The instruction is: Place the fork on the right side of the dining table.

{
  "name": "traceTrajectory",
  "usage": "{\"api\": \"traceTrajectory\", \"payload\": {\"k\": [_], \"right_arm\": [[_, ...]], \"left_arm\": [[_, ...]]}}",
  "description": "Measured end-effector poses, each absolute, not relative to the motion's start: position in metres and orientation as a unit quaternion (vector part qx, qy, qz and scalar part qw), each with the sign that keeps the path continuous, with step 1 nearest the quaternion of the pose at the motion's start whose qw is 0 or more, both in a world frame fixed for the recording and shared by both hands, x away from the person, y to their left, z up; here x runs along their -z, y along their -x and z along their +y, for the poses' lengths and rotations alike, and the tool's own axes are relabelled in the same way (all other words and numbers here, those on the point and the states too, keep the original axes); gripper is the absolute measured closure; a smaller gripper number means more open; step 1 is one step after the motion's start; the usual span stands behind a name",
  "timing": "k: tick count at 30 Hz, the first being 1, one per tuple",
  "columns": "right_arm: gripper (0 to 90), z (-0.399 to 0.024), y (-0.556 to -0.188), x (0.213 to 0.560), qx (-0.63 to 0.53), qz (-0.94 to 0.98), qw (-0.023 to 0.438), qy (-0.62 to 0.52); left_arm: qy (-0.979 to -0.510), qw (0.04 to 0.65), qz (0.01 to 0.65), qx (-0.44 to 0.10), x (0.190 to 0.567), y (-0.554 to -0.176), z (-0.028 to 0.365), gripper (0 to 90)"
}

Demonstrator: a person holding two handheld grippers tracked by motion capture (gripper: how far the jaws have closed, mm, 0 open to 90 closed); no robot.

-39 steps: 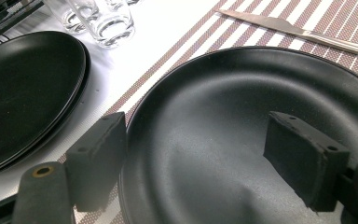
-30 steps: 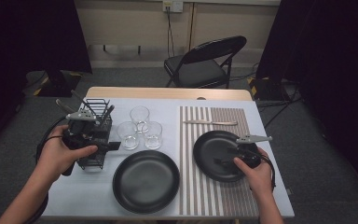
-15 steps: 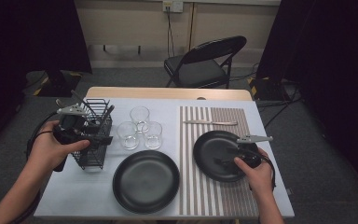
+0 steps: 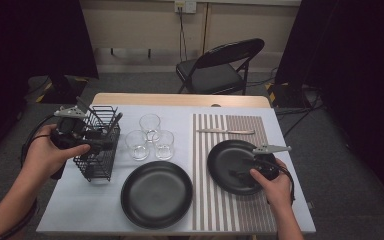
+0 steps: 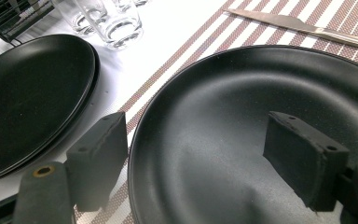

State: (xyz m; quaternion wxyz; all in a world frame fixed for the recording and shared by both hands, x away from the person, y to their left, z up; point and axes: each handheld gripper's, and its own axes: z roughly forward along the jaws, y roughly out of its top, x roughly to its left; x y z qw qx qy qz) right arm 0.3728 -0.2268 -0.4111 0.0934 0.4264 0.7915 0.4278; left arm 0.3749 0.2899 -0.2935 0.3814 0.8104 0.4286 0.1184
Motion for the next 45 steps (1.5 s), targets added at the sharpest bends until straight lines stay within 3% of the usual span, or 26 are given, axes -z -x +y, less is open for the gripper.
{"api": "traceTrajectory", "payload": {"k": [45], "right_arm": [[21.2, -0.227, -0.373, 0.411, -0.427, 0.794, 0.091, -0.422]], "left_arm": [[-0.788, 0.364, 0.477, -0.140, 0.293, -0.418, 0.307, 42.9]]}}
